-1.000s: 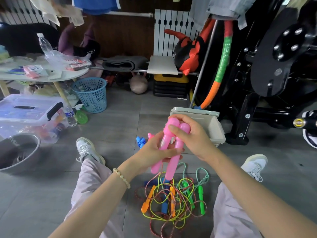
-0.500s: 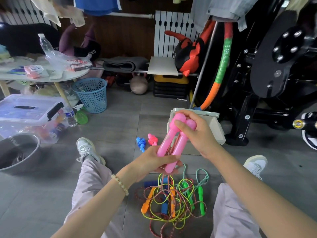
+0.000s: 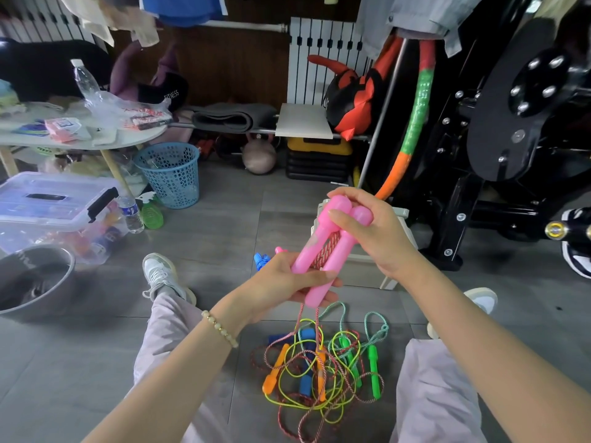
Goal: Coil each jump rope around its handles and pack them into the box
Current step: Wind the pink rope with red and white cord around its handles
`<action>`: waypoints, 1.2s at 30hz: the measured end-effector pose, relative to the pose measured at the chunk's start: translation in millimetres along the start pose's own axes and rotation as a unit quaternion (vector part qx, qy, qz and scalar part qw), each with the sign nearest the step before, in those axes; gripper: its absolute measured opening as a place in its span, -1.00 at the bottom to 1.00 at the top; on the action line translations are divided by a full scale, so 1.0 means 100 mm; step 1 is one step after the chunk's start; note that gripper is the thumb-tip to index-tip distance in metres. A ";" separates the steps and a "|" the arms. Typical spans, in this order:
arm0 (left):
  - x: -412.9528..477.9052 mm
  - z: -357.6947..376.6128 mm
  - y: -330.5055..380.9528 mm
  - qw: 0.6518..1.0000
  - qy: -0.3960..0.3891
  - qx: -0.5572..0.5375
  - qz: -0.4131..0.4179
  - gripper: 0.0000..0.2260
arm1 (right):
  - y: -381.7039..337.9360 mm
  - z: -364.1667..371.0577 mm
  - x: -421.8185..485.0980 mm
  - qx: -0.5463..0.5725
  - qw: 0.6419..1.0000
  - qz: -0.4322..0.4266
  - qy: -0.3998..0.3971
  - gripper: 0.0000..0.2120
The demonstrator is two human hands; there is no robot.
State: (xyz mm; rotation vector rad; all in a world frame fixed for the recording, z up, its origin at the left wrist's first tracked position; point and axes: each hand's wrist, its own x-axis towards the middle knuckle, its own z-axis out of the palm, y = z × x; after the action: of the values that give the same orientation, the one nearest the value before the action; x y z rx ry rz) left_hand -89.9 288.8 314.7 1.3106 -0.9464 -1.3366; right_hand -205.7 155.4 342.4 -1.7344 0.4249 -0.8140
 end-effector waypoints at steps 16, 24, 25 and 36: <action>0.05 0.19 -0.18 0.995 0.079 0.041 0.046 -0.76 | 0.02 0.08 -0.01 0.005 1.000 0.008 0.002 -0.67; 0.06 0.07 -0.10 0.988 0.132 -0.044 0.063 -0.84 | 0.35 0.17 -0.20 0.117 0.956 0.203 -0.176 -0.21; 0.07 0.04 -0.08 0.986 0.140 -0.058 0.064 -0.84 | 0.41 0.21 -0.25 0.117 0.949 0.220 -0.194 -0.19; 0.22 -0.19 -0.07 0.970 0.230 -0.063 0.042 -0.79 | 0.43 0.36 -0.40 -0.119 0.979 0.124 -0.112 -0.91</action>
State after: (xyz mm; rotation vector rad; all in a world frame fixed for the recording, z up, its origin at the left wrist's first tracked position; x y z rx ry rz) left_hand -70.4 271.0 301.2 1.3841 -0.5796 -0.9500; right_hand -203.1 192.7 284.2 -1.9221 0.5908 -0.3951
